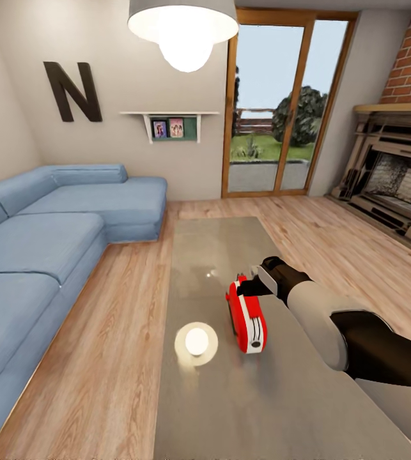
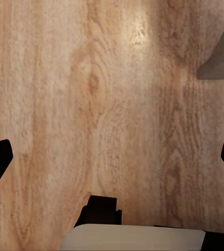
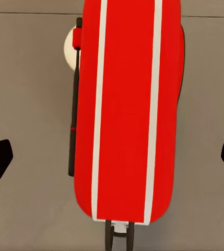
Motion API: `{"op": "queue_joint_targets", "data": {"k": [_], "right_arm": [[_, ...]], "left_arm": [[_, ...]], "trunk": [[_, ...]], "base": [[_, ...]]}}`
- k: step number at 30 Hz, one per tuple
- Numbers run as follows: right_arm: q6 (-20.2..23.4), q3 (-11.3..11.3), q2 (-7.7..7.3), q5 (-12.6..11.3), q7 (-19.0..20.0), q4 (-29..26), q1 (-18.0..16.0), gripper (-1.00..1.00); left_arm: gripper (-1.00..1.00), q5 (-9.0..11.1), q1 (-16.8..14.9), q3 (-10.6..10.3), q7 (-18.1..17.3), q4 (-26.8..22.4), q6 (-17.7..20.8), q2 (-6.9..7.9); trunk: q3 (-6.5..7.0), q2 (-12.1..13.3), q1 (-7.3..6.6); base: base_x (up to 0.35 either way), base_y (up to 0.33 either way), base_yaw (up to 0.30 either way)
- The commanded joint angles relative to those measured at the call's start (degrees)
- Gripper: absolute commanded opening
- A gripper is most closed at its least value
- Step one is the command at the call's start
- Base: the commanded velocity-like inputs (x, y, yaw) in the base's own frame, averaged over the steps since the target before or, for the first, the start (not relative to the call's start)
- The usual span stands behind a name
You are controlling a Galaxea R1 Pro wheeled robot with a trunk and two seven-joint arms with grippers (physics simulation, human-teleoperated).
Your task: Turn on the radio receiver that's on the table in the living room.
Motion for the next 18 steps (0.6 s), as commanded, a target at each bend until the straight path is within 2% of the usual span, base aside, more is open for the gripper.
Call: {"op": "queue_joint_targets", "data": {"k": [1,11,18], "right_arm": [[0.00,0.00,0.00,-0.01,-0.02,0.00,0.00,1.00],[0.00,0.00,-0.01,-0.03,-0.11,0.00,0.00,1.00],[0.00,0.00,-0.05,-0.07,-0.12,0.00,0.00,1.00]], "left_arm": [[1.00,0.00,0.00,0.00,0.00,0.01,0.00,0.02],[1.00,0.00,0.00,0.00,0.00,0.02,0.00,0.02],[1.00,0.00,0.00,0.00,0.00,0.00,0.00,0.03]], "trunk": [[-0.10,0.00,0.00],[-0.98,0.00,0.00],[-1.08,0.00,0.00]], "base": [[0.000,0.000,0.000],[0.000,0.000,0.000],[0.000,0.000,0.000]]}}
